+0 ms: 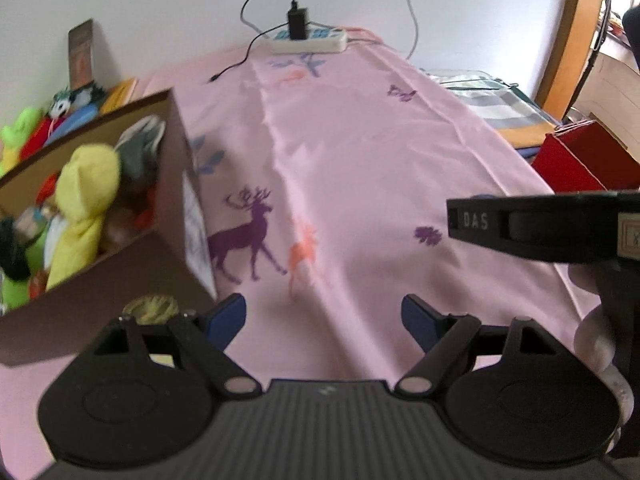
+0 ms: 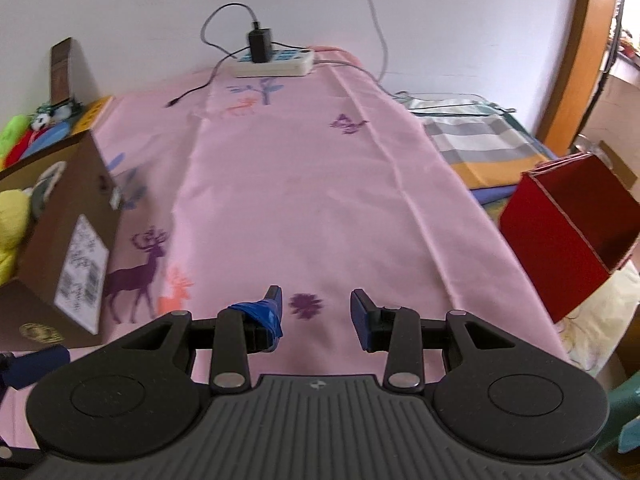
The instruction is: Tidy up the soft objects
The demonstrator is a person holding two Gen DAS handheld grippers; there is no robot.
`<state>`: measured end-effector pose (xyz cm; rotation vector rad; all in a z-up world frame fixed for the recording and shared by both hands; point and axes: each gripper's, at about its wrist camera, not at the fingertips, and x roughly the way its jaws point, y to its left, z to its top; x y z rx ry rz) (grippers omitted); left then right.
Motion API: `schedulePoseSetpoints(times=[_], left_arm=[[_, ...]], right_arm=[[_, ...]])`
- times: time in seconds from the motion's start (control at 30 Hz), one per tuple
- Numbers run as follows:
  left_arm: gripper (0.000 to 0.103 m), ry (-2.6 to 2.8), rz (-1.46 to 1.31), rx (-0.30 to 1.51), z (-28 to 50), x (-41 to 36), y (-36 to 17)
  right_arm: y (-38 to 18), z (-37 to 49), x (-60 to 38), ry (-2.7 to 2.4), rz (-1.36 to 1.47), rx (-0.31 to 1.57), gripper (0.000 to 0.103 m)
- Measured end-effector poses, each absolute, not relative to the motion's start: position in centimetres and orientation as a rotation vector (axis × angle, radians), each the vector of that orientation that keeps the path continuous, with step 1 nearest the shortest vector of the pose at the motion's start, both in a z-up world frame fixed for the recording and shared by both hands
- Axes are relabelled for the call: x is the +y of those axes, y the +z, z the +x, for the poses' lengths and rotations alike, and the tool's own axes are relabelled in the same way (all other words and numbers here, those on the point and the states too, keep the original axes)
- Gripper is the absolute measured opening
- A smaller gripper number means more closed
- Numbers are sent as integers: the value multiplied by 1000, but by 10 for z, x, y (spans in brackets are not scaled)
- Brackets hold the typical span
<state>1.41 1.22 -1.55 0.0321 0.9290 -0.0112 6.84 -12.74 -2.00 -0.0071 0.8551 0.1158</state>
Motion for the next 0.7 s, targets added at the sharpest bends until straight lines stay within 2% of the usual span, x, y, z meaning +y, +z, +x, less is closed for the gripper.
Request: schedulePoseSetpoints(times=[0.4,0.7], left_arm=[[84,-32,73,918,38,-6,-10],[84,-7,84,861,48,7,17]], right_arm=[[-17,81,-146,69,1,871,21],[-7,89,-136,70,3,854,21]])
